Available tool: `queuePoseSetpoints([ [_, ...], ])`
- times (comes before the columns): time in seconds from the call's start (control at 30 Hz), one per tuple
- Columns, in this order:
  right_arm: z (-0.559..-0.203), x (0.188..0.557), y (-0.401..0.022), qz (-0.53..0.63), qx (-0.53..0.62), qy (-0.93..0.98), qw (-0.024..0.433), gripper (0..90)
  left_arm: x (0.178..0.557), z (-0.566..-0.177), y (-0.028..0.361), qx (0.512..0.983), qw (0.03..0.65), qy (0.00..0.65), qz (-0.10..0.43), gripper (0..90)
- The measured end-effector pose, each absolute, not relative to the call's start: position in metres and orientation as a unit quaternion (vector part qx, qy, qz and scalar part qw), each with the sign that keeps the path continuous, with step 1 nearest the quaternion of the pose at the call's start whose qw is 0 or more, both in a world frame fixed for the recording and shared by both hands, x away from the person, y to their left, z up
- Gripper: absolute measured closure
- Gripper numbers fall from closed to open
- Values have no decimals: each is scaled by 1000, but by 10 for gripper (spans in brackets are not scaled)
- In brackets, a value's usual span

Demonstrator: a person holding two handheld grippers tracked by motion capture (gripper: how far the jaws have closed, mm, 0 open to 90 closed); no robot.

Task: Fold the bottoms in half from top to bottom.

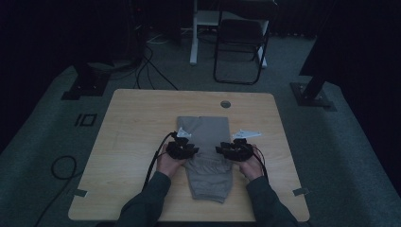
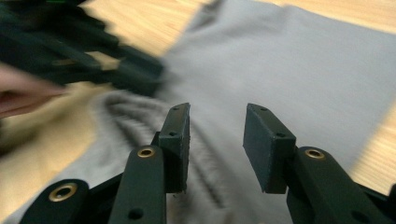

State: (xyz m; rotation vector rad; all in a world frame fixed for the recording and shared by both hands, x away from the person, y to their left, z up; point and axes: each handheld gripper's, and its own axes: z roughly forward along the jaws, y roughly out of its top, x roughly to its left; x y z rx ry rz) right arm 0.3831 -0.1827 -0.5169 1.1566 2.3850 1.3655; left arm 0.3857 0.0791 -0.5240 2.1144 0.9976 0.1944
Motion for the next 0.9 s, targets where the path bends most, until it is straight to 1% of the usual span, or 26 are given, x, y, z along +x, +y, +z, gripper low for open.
queuePoseSetpoints([
  [0.13, -529, 387, -183, 409, 424, 804, 74, 625, 372, -522, 80, 833, 396, 380, 67, 667],
  [0.27, -536, 384, -185, 394, 429, 811, 60, 629, 362, -521, 79, 842, 391, 366, 62, 662],
  [0.4, -536, 378, -186, 391, 414, 821, 45, 630, 356, -522, 79, 848, 388, 357, 58, 642],
  [0.43, -534, 373, -185, 396, 397, 827, 27, 633, 354, -522, 80, 851, 382, 354, 65, 637],
  [0.5, -533, 367, -184, 403, 370, 837, 13, 632, 355, -524, 83, 850, 378, 360, 71, 635],
  [0.67, -540, 360, -182, 370, 361, 855, 44, 574, 357, -537, 82, 862, 342, 366, 72, 637],
  [0.8, -543, 360, -181, 373, 364, 852, 50, 566, 357, -540, 81, 859, 350, 366, 79, 648],
  [0.9, -543, 362, -176, 367, 358, 856, 68, 559, 364, -542, 80, 855, 353, 371, 89, 650],
])
